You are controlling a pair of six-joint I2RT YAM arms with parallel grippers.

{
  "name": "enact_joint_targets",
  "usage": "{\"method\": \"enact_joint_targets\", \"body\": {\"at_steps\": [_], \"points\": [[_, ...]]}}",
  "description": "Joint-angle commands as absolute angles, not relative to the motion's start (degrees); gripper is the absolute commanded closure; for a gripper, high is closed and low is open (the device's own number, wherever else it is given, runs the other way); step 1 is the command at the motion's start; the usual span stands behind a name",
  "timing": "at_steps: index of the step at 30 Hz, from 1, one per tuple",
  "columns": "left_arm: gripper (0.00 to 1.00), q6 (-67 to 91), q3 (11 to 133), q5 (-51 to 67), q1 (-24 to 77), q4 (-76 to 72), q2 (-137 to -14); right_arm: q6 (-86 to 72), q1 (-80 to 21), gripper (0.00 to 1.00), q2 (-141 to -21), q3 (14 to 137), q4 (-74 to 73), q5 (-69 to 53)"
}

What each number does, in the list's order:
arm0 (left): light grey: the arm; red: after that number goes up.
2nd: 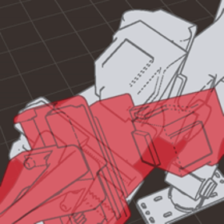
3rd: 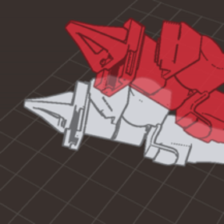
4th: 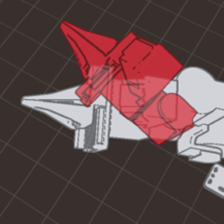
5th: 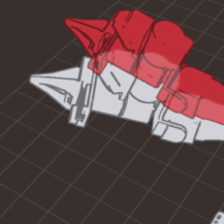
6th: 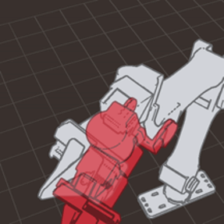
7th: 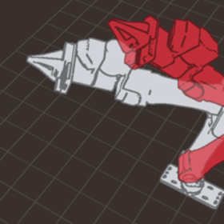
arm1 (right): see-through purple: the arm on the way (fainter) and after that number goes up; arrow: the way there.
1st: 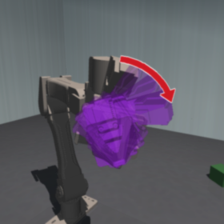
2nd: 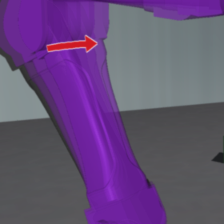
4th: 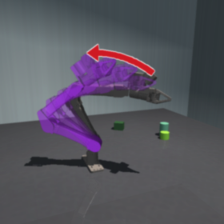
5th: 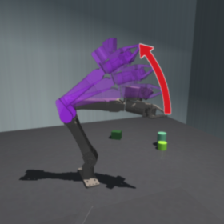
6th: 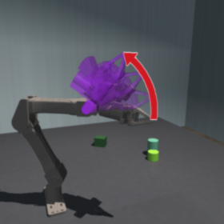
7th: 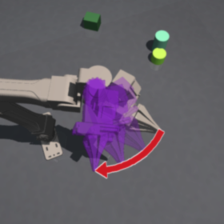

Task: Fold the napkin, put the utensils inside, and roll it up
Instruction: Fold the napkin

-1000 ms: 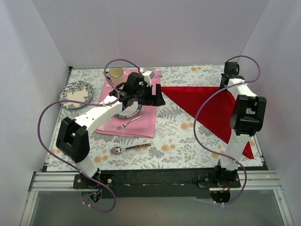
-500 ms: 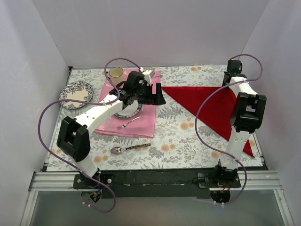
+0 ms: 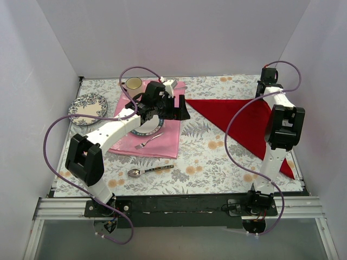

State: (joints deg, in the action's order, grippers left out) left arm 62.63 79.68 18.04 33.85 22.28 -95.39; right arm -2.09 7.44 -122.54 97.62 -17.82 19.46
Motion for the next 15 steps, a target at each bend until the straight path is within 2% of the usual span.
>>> {"method": "enact_joint_targets", "body": {"at_steps": [1,15], "points": [[0.13,62.31,81.74,18.98,33.49,22.24,-95.27,-1.41,7.82,0.99,-123.48,100.98,-17.22,20.74],[0.13,62.75,82.00,20.04,33.49,22.15,-95.71,-1.93,8.79,0.99,-123.66,99.67,-16.35,21.27]]}}
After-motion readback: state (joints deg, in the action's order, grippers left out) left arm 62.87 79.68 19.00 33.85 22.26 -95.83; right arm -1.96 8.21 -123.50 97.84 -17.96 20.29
